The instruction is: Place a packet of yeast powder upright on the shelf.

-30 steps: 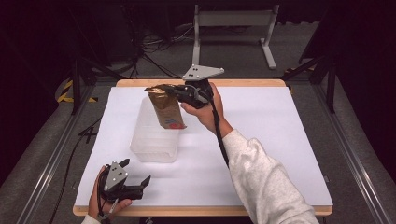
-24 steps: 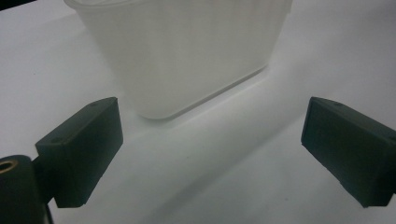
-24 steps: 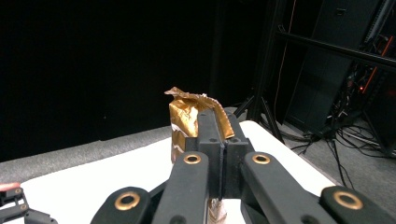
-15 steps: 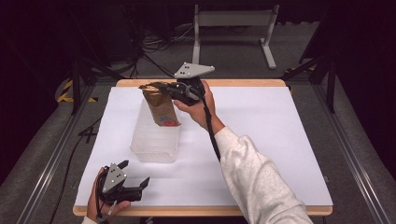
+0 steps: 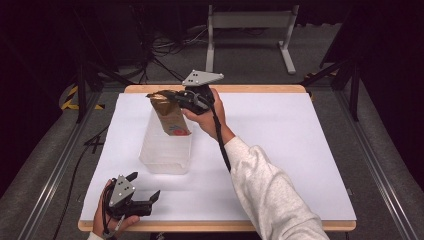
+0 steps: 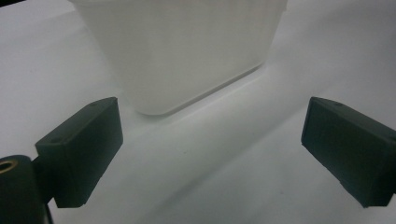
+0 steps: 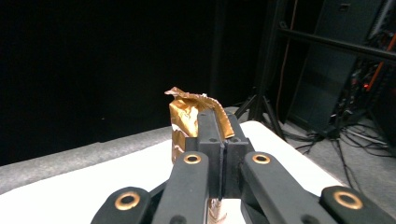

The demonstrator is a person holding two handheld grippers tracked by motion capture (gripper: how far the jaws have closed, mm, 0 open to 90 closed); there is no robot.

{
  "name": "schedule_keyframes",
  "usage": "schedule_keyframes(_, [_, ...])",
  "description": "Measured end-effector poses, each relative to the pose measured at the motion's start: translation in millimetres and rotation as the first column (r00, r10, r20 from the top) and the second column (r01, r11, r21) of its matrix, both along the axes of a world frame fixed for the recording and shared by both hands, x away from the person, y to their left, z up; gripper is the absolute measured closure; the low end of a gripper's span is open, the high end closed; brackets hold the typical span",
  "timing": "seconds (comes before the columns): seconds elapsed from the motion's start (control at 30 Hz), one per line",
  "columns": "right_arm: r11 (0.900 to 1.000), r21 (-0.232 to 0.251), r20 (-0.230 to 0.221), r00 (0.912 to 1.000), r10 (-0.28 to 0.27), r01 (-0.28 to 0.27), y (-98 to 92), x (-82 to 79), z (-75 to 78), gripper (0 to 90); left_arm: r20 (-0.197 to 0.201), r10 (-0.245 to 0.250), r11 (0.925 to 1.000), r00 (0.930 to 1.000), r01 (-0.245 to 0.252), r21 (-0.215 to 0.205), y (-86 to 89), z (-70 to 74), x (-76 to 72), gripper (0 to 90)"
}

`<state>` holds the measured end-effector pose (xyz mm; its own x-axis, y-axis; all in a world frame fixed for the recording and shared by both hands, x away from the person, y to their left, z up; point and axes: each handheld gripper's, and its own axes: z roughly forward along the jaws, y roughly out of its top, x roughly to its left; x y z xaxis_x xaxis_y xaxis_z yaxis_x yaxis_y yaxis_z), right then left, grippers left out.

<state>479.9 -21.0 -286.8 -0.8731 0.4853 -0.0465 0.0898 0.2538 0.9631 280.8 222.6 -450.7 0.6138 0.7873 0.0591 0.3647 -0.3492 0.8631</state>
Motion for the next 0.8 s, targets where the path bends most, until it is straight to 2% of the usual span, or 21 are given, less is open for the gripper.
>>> schedule_keyframes(0.3, [1.0, -0.013, -0.016, 0.9995, 0.028, -0.028, 4.9, -1.9, -15.0, 89.5, -0.001, -0.001, 1.0, 1.0, 0.001, 0.001, 0.1, 0.3, -0.8, 6.3])
schedule_keyframes(0.4, [1.0, 0.0, -0.032, 0.9991, 0.027, -0.027, 1.9, -0.6, -19.5, 89.4, 0.001, 0.0, 1.0, 1.0, 0.0, 0.004, 0.1, 0.3, -0.4, 6.3])
schedule_keyframes(0.6, [1.0, -0.015, -0.051, 0.9983, 0.027, -0.028, -1.7, -0.6, -32.8, 89.4, 0.0, 0.001, 1.0, 1.0, -0.001, 0.003, 0.0, 0.3, -0.8, 6.3])
schedule_keyframes(0.7, [0.999, -0.04, -0.057, 0.9982, 0.022, -0.024, -2.9, -1.0, -42.2, 89.4, 0.002, 0.0, 1.0, 1.0, 0.0, 0.006, 0.1, 0.6, -1.0, 6.3])
schedule_keyframes(0.73, [0.999, -0.023, -0.063, 0.9977, 0.026, -0.028, -4.9, -1.0, -43.8, 89.4, 0.004, 0.001, 1.0, 1.0, -0.001, 0.005, -0.1, 0.7, -1.1, 6.3])
schedule_keyframes(0.8, [0.999, -0.019, -0.06, 0.9979, 0.025, -0.026, -8.4, -1.4, -44.7, 89.4, 0.007, 0.0, 1.0, 1.0, 0.0, 0.001, 0.1, 1.1, -1.4, 6.3])
